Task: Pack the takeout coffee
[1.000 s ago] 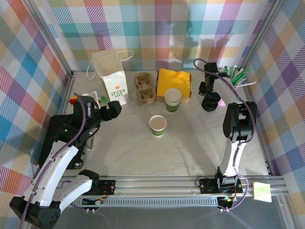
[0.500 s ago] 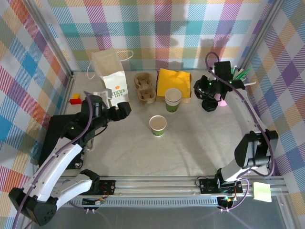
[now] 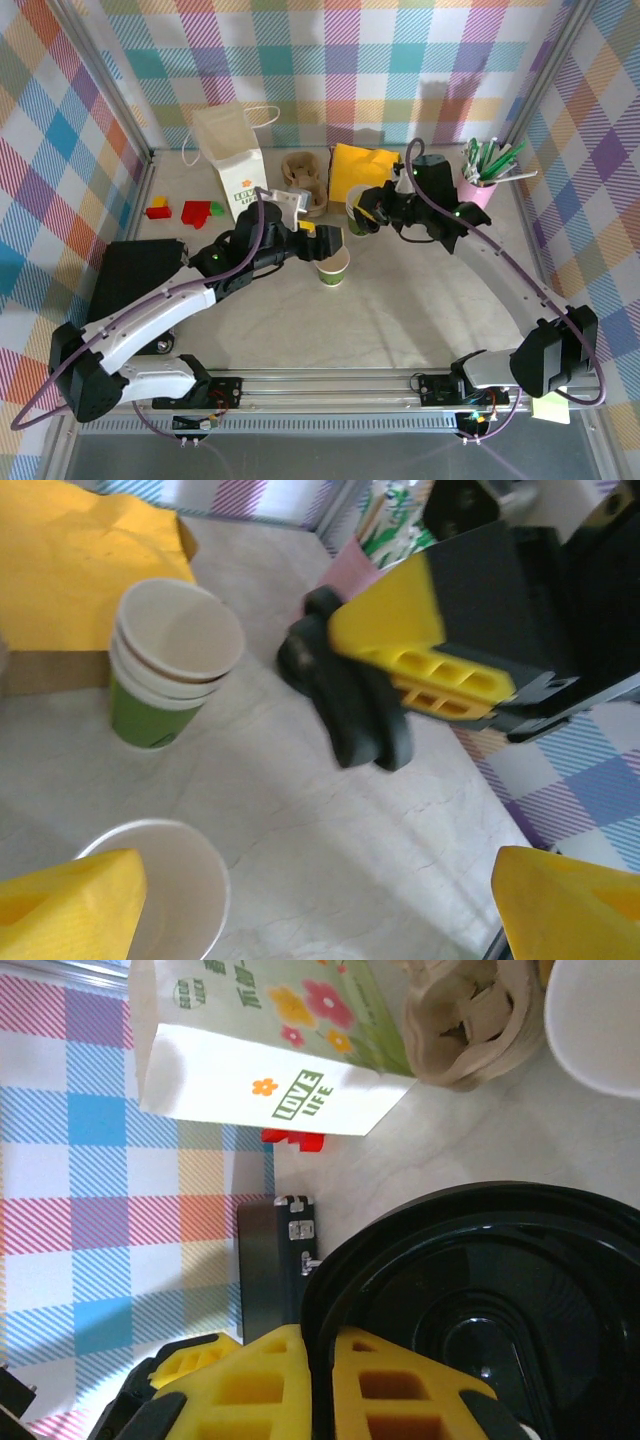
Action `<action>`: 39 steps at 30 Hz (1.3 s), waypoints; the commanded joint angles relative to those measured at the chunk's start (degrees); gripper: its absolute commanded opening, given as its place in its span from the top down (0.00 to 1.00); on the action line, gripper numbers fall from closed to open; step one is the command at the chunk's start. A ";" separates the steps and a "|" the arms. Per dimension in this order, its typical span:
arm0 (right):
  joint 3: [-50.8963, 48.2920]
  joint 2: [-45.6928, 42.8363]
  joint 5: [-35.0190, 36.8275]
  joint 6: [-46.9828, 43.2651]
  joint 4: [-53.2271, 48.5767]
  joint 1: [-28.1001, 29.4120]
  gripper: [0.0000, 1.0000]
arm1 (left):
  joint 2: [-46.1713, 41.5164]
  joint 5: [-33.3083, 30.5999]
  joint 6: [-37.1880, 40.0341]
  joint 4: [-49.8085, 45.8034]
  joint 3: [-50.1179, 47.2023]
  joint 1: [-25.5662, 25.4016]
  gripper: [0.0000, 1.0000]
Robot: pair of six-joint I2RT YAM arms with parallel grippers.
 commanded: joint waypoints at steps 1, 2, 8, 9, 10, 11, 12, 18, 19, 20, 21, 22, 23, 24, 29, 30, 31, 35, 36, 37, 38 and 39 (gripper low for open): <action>-1.16 -1.62 -0.56 4.79 4.78 1.38 0.89 | 0.90 1.46 2.28 8.63 -0.92 -1.39 0.10; -1.41 -1.80 -0.41 5.29 4.95 1.60 0.89 | 1.38 1.22 2.36 9.64 -1.40 -1.71 0.10; -3.09 -2.63 -0.56 8.40 7.53 2.82 0.89 | 5.52 -0.29 3.03 14.28 -2.44 -3.43 0.11; -3.26 -2.76 -0.46 8.77 7.78 2.97 0.89 | 6.11 -0.77 2.95 14.80 -2.39 -3.54 0.12; -3.47 -2.90 -0.45 9.19 8.07 3.10 0.89 | 6.80 -1.19 2.94 15.51 -2.52 -3.63 0.13; -3.74 -3.07 -0.43 9.49 8.50 3.24 0.89 | 7.43 -1.63 2.84 16.15 -2.60 -3.71 0.14; -3.88 -3.16 -0.39 9.74 8.57 3.37 0.89 | 8.00 -2.03 2.70 16.58 -2.59 -3.73 0.15; -4.70 -3.80 -0.38 11.01 9.43 4.04 0.89 | 10.76 -3.99 2.52 19.41 -2.70 -3.87 0.22; -4.76 -3.84 -0.34 11.11 9.40 4.07 0.89 | 11.08 -4.47 2.42 19.74 -2.73 -3.91 0.24; -4.81 -3.91 -0.31 11.18 9.46 4.16 0.89 | 11.28 -4.50 2.46 20.25 -2.82 -3.92 0.26; -4.80 -3.96 -0.27 11.20 9.47 4.26 0.89 | 11.58 -4.34 2.58 20.83 -2.89 -3.93 0.30; -4.97 -4.00 -0.30 11.37 9.56 4.21 0.89 | 11.86 -4.41 2.60 21.05 -2.79 -3.95 0.34; -5.06 -4.06 -0.34 11.61 9.81 4.33 0.89 | 12.15 -4.72 2.71 20.97 -2.58 -3.89 0.37; -5.08 -4.16 -0.34 11.81 10.01 4.45 0.89 | 12.48 -5.09 2.74 21.04 -2.49 -3.96 0.41; -5.07 -4.36 0.29 11.86 9.63 4.69 0.87 | 12.97 -4.82 2.61 22.44 -2.75 -3.91 0.58; -4.95 -4.42 0.25 11.67 9.46 4.77 0.87 | 12.89 -4.69 2.61 22.46 -2.71 -3.90 0.61; -4.98 -4.44 0.39 11.45 9.24 4.78 0.87 | 12.75 -4.61 2.62 22.37 -2.78 -3.89 0.63; -3.83 -4.76 2.28 8.72 6.15 4.78 0.80 | 11.71 -4.16 2.19 21.65 -3.14 -3.85 0.69; -3.23 -4.91 2.78 7.62 4.96 4.73 0.78 | 11.50 -4.04 1.89 21.21 -3.12 -3.81 0.71; -2.46 -5.12 3.84 6.07 3.41 4.71 0.73 | 11.09 -3.66 1.45 20.68 -3.07 -3.66 0.73; -1.74 -5.43 4.79 4.72 2.10 4.70 0.70 | 10.76 -3.10 0.96 20.30 -3.14 -3.49 0.74; -0.43 -5.89 6.35 2.47 -0.47 4.69 0.67 | 10.31 -2.12 0.43 20.10 -3.31 -3.28 0.75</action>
